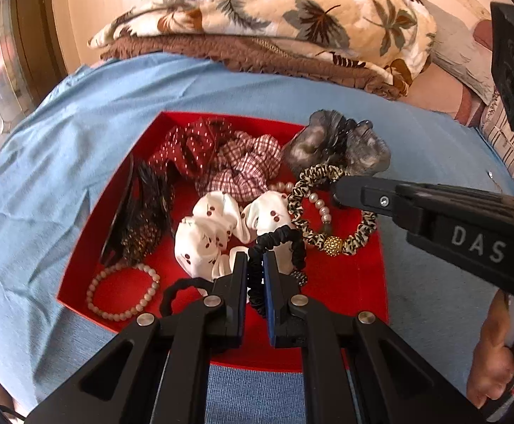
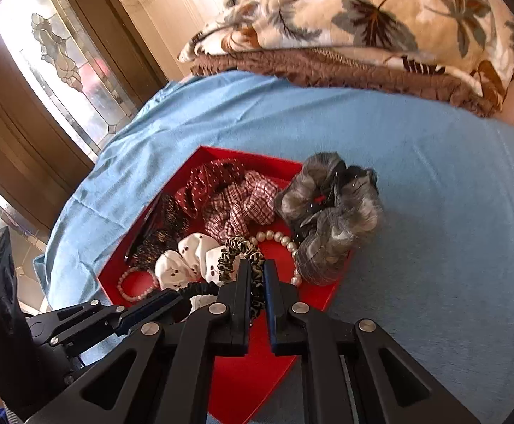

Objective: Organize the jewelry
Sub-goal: 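Lower the gold leopard-print bracelet into the tray and open the right tool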

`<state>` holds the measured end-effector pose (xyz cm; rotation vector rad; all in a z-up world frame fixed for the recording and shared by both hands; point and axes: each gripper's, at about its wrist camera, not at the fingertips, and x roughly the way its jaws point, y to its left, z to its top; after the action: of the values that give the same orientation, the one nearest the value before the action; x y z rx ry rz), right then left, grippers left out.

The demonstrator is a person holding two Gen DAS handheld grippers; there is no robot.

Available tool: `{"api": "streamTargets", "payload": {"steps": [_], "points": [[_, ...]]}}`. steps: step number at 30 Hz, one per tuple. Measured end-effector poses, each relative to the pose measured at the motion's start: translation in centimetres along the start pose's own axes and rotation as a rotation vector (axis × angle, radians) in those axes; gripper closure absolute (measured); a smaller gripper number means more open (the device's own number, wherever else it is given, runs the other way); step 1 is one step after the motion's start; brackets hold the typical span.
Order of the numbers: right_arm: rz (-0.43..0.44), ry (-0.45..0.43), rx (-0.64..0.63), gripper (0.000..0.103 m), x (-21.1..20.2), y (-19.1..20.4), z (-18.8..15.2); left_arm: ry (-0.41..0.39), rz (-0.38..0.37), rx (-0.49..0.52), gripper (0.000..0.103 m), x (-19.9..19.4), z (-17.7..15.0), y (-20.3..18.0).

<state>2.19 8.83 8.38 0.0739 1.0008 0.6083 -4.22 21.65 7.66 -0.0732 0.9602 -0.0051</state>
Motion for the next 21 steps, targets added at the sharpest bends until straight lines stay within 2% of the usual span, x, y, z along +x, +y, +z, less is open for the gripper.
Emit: {"api": "streamTargets", "payload": {"steps": [7,10,12,17,19,21], "points": [[-0.003,0.020,-0.009,0.093,1.2,0.0,-0.6,0.007,0.001,-0.007,0.092,0.2,0.0,0.0],[-0.015,0.019,-0.025,0.093,1.1,0.1,-0.8,0.008,-0.010,-0.002,0.084,0.1,-0.1,-0.1],[-0.020,0.017,-0.027,0.093,0.9,0.1,-0.9,0.006,-0.020,0.000,0.073,-0.1,-0.1,-0.2],[-0.038,0.015,-0.022,0.093,0.3,-0.1,-1.4,-0.017,-0.035,0.013,0.067,-1.2,-0.2,-0.4],[-0.040,0.017,-0.020,0.090,0.2,-0.1,-1.6,-0.025,-0.032,0.019,0.065,-1.7,-0.3,-0.4],[-0.043,0.014,-0.016,0.080,-0.1,-0.1,-1.8,-0.036,-0.029,0.018,0.060,-2.1,-0.3,-0.3]]}}
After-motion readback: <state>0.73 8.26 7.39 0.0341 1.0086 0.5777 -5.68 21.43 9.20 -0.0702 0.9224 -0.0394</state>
